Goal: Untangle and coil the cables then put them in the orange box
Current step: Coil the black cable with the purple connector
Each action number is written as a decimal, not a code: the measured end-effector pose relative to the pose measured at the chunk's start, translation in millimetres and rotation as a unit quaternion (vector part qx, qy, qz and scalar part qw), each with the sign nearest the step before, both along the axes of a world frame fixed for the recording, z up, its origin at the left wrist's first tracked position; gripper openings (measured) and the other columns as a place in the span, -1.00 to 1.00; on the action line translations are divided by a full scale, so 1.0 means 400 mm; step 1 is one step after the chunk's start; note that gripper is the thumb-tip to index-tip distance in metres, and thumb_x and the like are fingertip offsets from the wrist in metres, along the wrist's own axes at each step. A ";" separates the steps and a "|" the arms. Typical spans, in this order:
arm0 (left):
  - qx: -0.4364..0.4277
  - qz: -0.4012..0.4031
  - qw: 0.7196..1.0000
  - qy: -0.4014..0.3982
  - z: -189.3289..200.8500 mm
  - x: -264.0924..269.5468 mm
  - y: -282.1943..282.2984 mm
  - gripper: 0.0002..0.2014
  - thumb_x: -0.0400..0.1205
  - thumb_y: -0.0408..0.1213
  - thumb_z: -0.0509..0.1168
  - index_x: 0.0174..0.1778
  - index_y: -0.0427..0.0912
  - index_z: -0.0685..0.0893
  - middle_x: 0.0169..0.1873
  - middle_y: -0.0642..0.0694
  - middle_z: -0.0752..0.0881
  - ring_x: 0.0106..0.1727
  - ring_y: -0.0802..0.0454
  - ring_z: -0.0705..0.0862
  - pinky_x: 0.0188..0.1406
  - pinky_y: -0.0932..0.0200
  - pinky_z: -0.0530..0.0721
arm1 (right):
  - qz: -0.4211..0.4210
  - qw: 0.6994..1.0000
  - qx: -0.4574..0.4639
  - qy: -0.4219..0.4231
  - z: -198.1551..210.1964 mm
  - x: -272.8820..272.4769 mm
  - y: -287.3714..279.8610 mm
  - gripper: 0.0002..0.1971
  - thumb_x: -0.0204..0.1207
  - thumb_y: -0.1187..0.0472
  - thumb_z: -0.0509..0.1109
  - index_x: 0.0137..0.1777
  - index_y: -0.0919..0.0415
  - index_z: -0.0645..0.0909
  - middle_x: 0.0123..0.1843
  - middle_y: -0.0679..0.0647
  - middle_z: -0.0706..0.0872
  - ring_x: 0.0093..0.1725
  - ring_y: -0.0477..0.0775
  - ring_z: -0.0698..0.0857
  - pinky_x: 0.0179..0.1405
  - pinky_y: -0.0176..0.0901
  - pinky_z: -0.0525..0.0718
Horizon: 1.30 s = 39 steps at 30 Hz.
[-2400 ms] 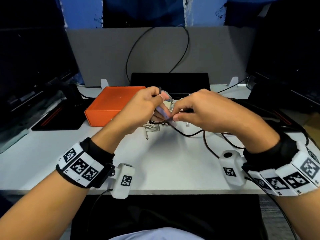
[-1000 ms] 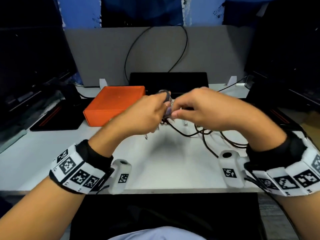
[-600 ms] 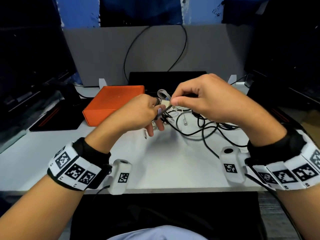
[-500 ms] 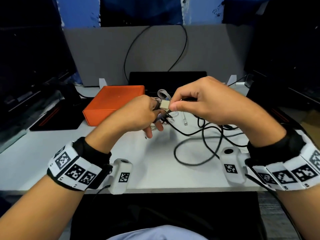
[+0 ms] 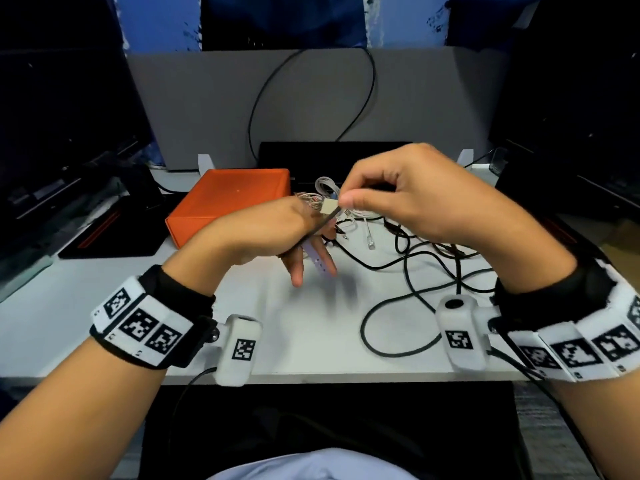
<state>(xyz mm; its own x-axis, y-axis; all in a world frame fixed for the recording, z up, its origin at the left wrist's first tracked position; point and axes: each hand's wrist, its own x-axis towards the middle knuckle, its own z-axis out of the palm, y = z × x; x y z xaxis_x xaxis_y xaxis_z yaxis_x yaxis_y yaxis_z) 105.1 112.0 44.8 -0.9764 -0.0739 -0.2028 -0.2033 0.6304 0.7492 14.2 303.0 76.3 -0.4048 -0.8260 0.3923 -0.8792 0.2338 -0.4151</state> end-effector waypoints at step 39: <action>0.058 -0.172 0.980 0.077 0.059 0.058 -0.026 -0.68 0.75 -0.07 0.21 -0.08 -0.13 0.82 -0.60 -0.25 0.44 -0.54 0.08 0.42 -0.44 0.35 0.42 | 0.013 0.996 0.084 0.007 -0.003 -0.006 0.009 -0.85 0.55 -0.11 0.54 -0.11 -0.08 0.83 -0.42 -0.20 0.63 -0.35 -0.12 0.56 -0.35 -0.25 0.47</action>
<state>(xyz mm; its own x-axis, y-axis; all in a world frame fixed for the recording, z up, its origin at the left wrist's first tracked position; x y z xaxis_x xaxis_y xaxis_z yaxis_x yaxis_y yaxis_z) 128.1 101.7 68.5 -0.9590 0.2805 -0.0395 0.1273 0.5511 0.8247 12.0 306.6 75.1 -0.3784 -0.8903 0.2534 -0.8910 0.2761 -0.3604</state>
